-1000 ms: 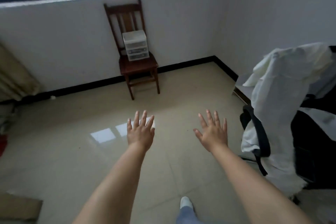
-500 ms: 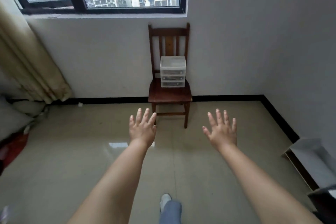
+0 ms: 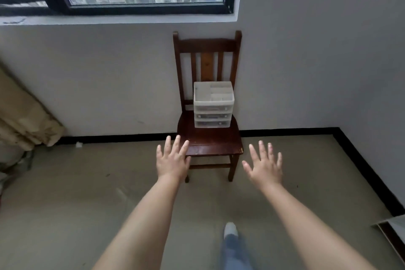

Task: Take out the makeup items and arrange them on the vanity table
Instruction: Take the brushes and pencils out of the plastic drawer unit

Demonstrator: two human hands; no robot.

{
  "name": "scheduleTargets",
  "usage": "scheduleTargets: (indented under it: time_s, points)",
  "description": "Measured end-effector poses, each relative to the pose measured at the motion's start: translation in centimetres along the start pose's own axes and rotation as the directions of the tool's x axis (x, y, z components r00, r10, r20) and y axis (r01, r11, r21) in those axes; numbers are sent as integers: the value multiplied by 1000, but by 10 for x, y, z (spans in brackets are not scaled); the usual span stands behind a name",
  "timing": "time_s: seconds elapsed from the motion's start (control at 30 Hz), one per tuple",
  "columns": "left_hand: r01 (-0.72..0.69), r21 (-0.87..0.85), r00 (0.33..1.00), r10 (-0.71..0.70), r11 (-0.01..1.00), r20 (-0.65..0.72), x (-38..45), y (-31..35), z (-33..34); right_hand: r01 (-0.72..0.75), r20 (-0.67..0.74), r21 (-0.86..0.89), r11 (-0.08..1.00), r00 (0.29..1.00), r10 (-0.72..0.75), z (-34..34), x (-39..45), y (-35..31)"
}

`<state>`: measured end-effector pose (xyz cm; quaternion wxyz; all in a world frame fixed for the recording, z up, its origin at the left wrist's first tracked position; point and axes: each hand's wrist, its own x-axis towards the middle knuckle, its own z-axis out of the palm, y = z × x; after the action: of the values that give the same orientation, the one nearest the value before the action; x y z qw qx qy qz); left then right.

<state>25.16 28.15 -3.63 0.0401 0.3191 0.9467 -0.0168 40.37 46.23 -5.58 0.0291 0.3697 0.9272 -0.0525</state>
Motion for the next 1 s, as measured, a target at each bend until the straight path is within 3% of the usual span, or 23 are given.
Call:
scheduleTargets:
  time_s: [0.47, 0.63, 0.73, 0.77, 0.83, 0.87, 0.9, 1.0]
  points:
    - [26, -36, 989, -20, 999, 150, 310, 18, 64, -50, 267, 110, 993, 963, 19, 90, 313, -37]
    - [-38, -102, 980, 57, 994, 190, 385, 21, 92, -230, 398, 356, 906, 914, 76, 134, 385, -59]
    - [-106, -114, 973, 127, 988, 192, 426, 18, 113, -482, 518, 584, 653, 841, 158, 159, 425, -78]
    - [-134, -117, 968, 156, 984, 196, 437, 16, 121, -598, 582, 640, 482, 787, 204, 167, 439, -84]
    - [-198, -115, 957, 217, 973, 191, 454, 14, 139, -756, 741, 654, -30, 632, 226, 184, 467, -95]
    - [-227, -114, 954, 244, 967, 174, 460, 13, 146, -746, 799, 601, -286, 570, 193, 191, 480, -99]
    - [-255, -116, 952, 271, 960, 144, 464, 12, 153, -695, 829, 541, -473, 534, 165, 198, 492, -101]
    - [-378, -73, 925, 380, 923, 18, 471, 7, 175, -562, 856, 434, -704, 500, 128, 215, 512, -101]
